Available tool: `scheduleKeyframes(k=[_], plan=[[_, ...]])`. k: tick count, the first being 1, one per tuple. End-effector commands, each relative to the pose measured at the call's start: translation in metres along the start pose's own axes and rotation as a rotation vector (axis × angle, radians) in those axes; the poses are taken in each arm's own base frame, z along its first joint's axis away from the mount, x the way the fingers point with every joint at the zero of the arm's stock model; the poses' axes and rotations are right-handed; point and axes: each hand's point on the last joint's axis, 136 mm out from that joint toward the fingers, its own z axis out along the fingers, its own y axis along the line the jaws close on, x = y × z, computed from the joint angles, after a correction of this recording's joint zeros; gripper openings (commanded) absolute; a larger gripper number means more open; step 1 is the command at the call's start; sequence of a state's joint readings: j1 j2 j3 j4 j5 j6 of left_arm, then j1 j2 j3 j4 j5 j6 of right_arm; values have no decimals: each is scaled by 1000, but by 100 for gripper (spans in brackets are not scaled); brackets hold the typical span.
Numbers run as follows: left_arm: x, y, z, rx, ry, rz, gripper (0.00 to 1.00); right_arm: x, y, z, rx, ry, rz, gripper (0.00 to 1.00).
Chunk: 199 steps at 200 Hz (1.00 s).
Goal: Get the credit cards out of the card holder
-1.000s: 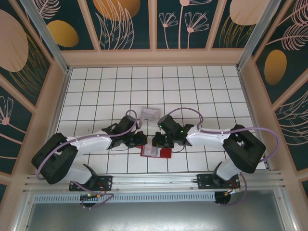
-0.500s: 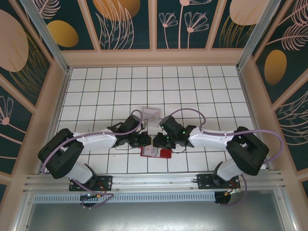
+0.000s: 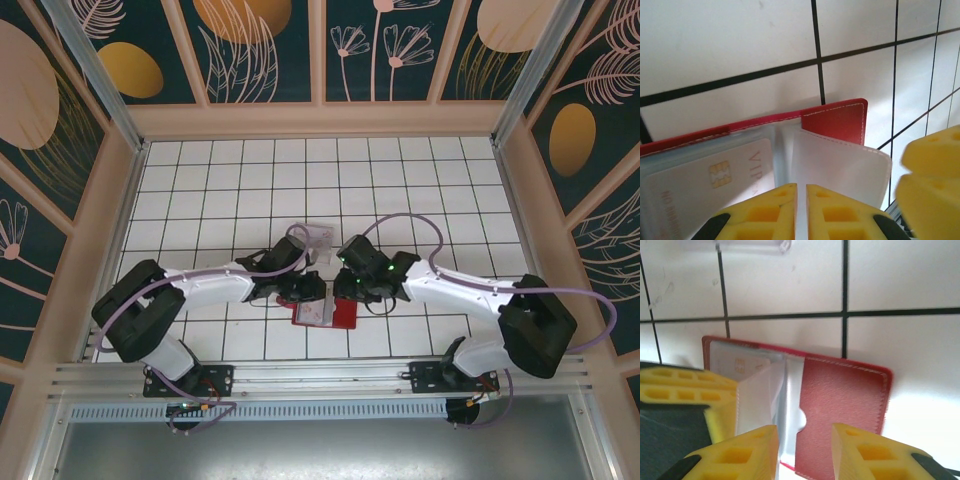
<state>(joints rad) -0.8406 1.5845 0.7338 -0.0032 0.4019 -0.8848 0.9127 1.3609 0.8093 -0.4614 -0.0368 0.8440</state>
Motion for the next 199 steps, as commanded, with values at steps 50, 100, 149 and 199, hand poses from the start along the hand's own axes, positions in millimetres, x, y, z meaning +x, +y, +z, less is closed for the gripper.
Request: scheduleKeyframes(k=[50, 100, 149, 199], plan=[[5, -15, 15, 42, 24, 7, 15, -24, -8, -26, 37, -105, 39, 35], [7, -24, 28, 52, 45, 18, 15, -22, -12, -25, 26, -99, 56, 34], [-10, -26, 14, 11, -56, 24, 17, -17, 7, -24, -90, -55, 64, 35], [-23, 3, -22, -11, -147, -33, 17, -3, 34, -15, -265, 43, 81, 34]])
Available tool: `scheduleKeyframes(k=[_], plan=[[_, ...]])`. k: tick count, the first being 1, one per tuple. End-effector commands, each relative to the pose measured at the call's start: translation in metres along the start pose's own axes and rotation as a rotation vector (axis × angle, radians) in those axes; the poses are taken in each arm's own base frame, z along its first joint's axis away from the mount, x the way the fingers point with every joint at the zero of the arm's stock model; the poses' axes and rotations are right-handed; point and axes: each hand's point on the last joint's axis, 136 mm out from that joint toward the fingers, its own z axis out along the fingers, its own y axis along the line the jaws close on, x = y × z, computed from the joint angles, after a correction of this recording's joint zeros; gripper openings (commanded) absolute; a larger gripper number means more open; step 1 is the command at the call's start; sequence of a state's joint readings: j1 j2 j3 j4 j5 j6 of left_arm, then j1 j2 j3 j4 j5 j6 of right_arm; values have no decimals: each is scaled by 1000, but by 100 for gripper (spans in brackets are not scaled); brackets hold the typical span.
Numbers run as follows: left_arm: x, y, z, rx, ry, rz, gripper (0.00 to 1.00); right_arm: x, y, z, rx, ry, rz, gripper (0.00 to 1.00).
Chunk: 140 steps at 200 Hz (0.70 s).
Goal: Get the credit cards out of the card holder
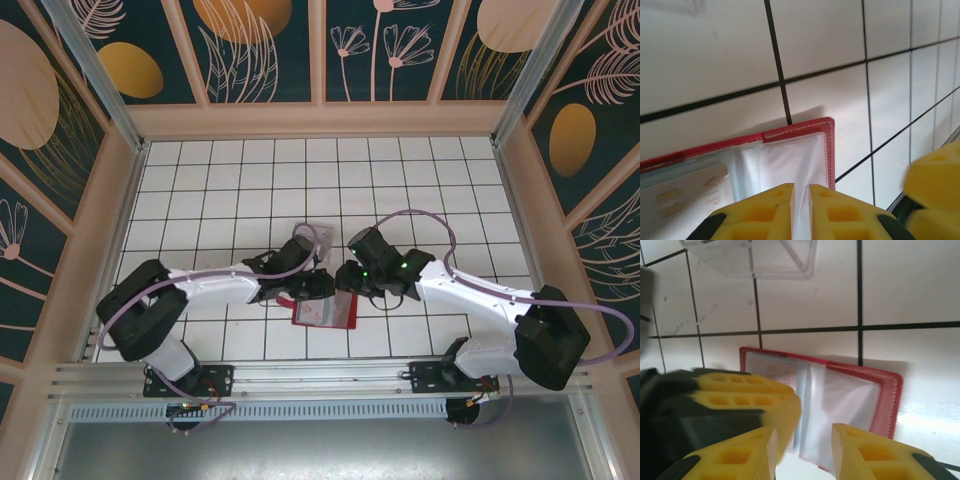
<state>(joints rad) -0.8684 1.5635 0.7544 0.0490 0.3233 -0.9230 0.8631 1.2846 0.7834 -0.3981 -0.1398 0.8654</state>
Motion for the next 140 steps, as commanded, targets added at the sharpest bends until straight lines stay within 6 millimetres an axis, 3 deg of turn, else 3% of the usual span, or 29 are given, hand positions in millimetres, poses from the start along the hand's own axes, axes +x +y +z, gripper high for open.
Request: scheduleKeyframes(k=[1, 51, 86, 140], plan=[[-7, 23, -18, -39, -49, -47, 17, 6, 19, 4, -126, 51, 31, 34], [-10, 51, -43, -56, -74, -70, 20, 21, 24, 24, -220, 178, 73, 34], [-2, 51, -42, -31, -38, -67, 20, 33, 26, 37, -261, 253, 98, 33], [14, 62, -38, -54, 22, -50, 20, 45, 4, 58, -193, 311, 98, 31]])
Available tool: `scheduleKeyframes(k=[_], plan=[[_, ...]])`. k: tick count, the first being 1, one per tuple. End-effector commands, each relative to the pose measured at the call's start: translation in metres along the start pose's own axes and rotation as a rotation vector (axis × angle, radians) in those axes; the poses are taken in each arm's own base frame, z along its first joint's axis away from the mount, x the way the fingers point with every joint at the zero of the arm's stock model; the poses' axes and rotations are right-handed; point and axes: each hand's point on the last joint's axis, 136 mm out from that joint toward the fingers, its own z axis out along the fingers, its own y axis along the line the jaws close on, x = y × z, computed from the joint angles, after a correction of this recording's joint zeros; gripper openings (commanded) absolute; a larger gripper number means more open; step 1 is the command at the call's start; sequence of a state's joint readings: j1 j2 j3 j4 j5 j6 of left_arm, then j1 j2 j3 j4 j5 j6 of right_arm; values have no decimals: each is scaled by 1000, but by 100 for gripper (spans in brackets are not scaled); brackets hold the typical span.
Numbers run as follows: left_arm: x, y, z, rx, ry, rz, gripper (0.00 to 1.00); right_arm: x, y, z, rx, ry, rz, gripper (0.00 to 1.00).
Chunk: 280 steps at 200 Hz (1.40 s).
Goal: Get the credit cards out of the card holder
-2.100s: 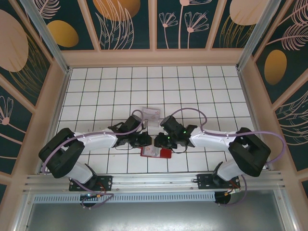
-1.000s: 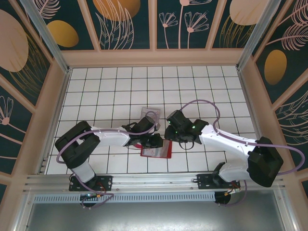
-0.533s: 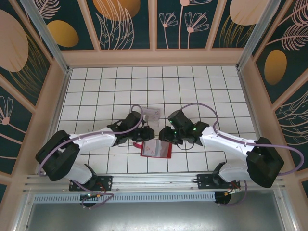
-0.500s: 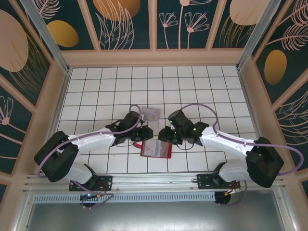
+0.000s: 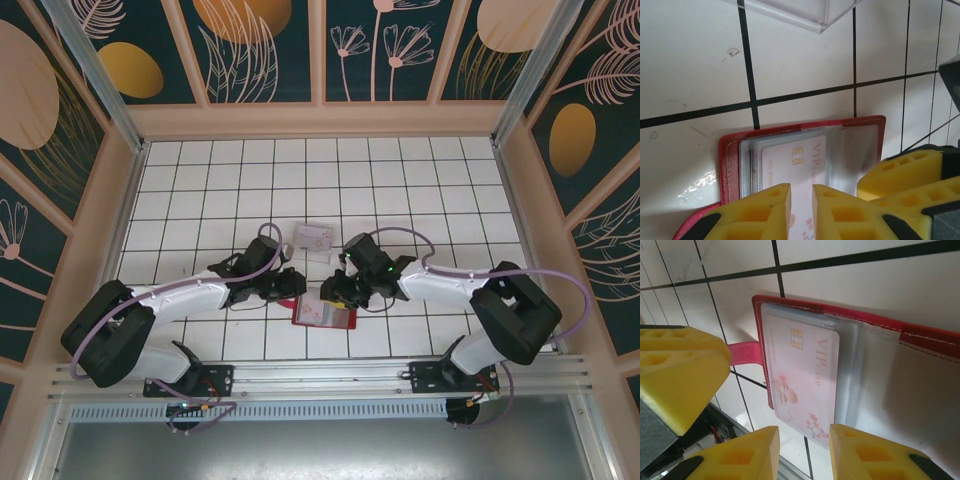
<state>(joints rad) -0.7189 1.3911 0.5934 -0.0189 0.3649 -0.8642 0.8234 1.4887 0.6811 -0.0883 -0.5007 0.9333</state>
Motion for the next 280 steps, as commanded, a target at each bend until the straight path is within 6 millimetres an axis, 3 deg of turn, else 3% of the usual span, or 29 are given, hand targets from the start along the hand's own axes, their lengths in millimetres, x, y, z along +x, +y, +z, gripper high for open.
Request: scheduleKeyframes(k=[1, 58, 128, 168, 213, 257, 280], plan=[[14, 9, 1, -9, 56, 20, 20, 4, -11, 8, 6, 35, 4, 31], [30, 14, 2, 9, 111, 17, 20, 5, -19, 18, 14, 62, -7, 28], [42, 23, 13, -47, 159, 38, 24, -3, -11, 21, -4, 45, -27, 24], [49, 41, 22, -143, 182, 40, 23, -6, -9, 21, -6, 40, -35, 21], [53, 46, 26, -182, 193, 42, 21, -10, -4, 14, -6, 14, -48, 20], [55, 51, 26, -203, 196, 37, 20, -10, -12, 18, -4, 12, -39, 16], [54, 57, 25, -240, 194, 36, 20, -12, -4, 14, -43, -14, -50, 16]])
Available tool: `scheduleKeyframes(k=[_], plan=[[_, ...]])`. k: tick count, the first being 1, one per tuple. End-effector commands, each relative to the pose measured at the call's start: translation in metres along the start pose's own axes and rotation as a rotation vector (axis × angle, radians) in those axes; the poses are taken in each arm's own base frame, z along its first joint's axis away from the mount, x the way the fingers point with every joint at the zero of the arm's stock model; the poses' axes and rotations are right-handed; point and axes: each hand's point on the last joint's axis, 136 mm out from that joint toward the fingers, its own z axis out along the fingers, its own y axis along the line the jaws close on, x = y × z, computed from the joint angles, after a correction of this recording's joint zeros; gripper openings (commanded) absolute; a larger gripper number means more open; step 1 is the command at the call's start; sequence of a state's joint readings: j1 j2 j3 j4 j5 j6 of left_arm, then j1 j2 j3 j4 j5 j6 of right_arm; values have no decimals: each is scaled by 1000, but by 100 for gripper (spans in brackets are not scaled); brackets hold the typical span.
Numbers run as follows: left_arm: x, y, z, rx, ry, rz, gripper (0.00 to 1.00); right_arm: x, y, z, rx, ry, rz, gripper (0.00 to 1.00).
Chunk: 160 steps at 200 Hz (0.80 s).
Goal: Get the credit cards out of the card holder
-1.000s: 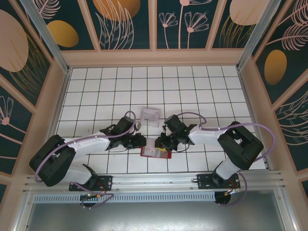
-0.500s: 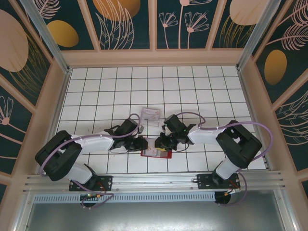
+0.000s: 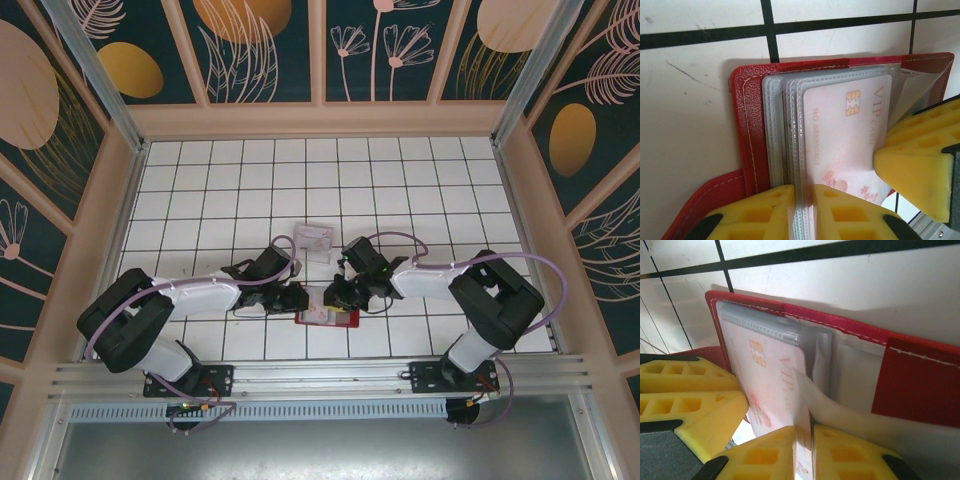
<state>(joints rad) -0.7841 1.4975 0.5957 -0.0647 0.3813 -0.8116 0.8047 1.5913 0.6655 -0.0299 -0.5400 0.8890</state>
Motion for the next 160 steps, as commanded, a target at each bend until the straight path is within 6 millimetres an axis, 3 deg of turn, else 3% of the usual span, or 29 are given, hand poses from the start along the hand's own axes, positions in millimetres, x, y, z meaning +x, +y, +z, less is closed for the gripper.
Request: scheduleKeyframes(k=[1, 57, 98, 160], plan=[[17, 37, 8, -156, 52, -21, 19, -12, 16, -6, -66, -64, -50, 16], [17, 40, 8, -182, 51, -25, 20, -11, 31, -15, -147, -95, -80, 17], [9, 26, 3, -144, 23, -23, 23, -10, 30, -10, -169, -84, -97, 17], [11, 30, 4, -155, 29, -30, 23, -8, 30, -2, -208, -68, -111, 18]])
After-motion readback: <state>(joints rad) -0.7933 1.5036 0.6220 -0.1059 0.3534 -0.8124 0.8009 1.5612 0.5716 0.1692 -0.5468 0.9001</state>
